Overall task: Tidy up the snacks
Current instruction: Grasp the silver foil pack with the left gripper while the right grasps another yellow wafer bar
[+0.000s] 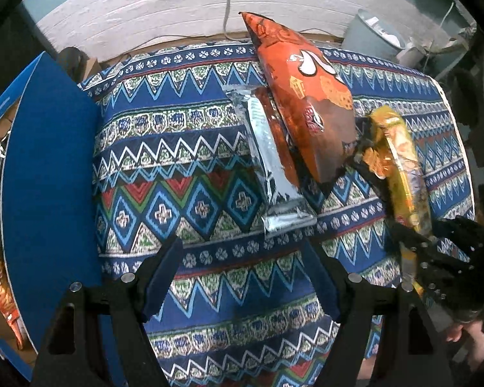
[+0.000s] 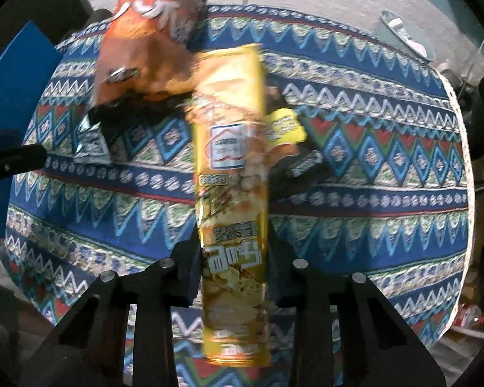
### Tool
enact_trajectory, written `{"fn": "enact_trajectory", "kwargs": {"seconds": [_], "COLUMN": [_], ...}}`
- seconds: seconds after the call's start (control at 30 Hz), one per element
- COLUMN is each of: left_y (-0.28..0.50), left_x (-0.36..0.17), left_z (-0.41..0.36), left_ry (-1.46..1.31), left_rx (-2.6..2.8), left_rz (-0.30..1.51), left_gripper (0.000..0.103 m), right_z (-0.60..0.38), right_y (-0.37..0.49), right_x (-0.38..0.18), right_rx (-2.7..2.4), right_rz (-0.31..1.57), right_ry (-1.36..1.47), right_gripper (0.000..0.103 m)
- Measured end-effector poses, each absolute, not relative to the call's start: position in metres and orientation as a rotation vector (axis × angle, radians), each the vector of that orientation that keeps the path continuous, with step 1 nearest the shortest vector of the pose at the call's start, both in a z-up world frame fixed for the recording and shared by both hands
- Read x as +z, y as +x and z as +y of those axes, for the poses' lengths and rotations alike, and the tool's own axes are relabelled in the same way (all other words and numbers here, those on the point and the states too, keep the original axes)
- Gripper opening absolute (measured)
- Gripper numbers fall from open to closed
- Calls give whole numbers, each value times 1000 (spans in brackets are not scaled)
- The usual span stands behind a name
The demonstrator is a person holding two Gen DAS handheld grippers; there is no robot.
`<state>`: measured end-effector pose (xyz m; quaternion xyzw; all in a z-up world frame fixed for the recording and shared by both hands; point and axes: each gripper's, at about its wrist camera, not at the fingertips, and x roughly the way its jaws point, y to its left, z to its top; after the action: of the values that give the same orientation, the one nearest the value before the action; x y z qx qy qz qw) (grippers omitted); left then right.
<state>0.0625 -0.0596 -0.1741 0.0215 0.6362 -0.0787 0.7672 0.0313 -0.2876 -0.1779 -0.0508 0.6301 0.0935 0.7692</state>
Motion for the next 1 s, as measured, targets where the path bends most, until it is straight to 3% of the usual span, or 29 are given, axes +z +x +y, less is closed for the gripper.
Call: {"fn": "enact_trajectory", "kwargs": {"seconds": [0.3,1.0], "left_y": [85,135], "left_x": [-191,-216], "left_z": [-67,-72], "left_ry": [26,-36], "left_rx": [-154,-93], "left_rz": [1381,1368], "left_gripper": [77,81], "right_z": [-307,-290], "right_y": [37,60], "right_x": [-174,-177], "right_rx": [258,260], "right_rz": [1311,1244], "right_ry": [-45,-100], "right_gripper": [38,34]}}
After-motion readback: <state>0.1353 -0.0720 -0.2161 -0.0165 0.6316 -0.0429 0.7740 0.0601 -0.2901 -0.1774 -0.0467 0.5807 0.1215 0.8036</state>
